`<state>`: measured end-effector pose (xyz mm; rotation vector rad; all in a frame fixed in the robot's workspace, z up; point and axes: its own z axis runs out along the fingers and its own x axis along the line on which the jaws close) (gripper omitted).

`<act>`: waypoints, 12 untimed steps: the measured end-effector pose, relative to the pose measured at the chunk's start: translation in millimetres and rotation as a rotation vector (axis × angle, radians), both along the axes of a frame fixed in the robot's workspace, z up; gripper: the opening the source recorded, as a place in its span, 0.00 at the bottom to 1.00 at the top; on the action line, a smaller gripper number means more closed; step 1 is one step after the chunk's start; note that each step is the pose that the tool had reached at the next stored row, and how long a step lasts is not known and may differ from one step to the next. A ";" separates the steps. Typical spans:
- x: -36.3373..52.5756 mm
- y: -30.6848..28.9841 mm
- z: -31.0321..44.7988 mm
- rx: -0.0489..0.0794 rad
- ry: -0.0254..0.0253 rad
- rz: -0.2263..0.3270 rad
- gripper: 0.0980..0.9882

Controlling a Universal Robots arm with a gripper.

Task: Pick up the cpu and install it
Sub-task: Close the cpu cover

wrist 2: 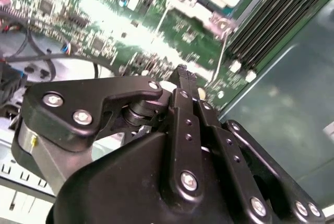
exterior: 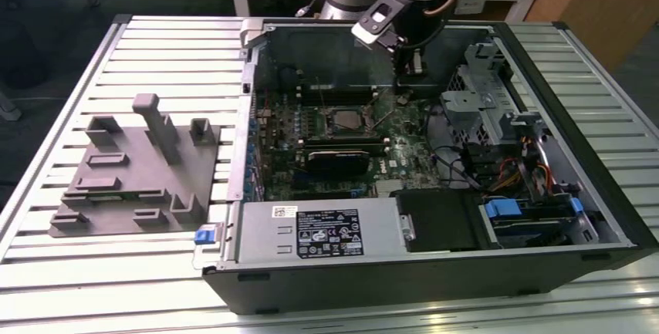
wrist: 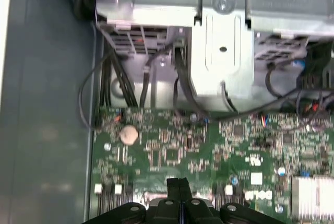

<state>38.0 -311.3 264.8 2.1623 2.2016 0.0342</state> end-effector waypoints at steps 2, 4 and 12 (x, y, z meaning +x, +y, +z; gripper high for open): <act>3.8 0.0 -0.3 0.000 0.0000 0.000 0.01; 5.3 0.0 -1.8 0.000 0.0001 0.000 0.01; 9.9 0.0 -13.3 0.000 0.0008 0.000 0.01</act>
